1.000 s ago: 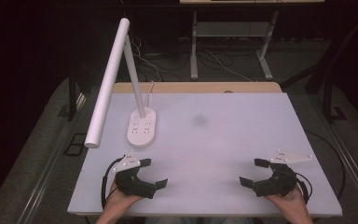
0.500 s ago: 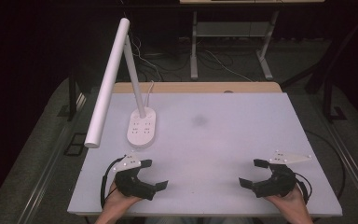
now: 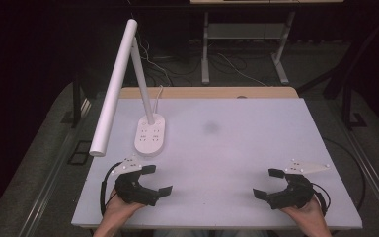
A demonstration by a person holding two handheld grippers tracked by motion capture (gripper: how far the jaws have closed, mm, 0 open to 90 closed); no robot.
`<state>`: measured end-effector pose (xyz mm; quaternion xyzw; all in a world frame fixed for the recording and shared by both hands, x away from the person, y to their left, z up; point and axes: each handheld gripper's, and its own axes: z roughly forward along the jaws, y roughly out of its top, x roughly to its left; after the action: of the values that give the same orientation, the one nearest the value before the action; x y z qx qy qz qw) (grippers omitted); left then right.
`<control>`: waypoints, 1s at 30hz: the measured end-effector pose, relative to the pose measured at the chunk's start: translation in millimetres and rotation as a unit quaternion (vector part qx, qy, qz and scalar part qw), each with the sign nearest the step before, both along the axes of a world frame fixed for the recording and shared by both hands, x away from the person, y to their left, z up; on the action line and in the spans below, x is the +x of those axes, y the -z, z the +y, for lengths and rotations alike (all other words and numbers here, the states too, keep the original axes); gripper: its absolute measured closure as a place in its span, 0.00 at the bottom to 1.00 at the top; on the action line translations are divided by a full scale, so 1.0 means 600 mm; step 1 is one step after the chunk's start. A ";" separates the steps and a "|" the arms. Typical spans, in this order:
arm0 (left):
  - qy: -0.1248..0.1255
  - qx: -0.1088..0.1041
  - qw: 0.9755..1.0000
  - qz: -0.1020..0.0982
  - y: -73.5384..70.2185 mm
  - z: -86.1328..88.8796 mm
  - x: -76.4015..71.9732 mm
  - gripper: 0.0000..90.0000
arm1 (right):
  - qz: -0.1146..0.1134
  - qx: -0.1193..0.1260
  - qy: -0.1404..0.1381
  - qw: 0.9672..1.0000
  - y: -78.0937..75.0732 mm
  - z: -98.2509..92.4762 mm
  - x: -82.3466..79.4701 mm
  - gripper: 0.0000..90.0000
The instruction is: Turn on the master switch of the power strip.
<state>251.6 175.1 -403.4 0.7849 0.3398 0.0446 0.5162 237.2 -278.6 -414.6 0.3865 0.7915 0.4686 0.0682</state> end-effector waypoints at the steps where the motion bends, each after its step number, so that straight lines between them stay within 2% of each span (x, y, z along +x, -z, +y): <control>1: 0.000 -0.003 1.000 0.002 -0.001 0.002 0.001 0.00 | 0.000 0.000 0.000 1.000 0.000 0.000 0.000 0.01; 9: -0.011 0.001 1.000 0.003 -0.012 0.019 0.013 0.00 | 0.001 -0.003 -0.005 1.000 0.001 0.004 0.001 0.01; 18: -0.024 -0.007 1.000 0.003 -0.025 0.038 0.024 0.00 | 0.001 -0.001 -0.002 1.000 0.001 0.002 0.001 0.01; 30: -0.034 0.007 0.999 0.006 -0.039 0.049 0.039 0.01 | 0.002 -0.002 -0.003 1.000 0.002 0.002 0.001 0.01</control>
<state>275.1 204.7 -380.1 0.7769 0.3691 0.0603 0.5066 237.7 -277.2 -415.6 0.3848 0.7937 0.4666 0.0657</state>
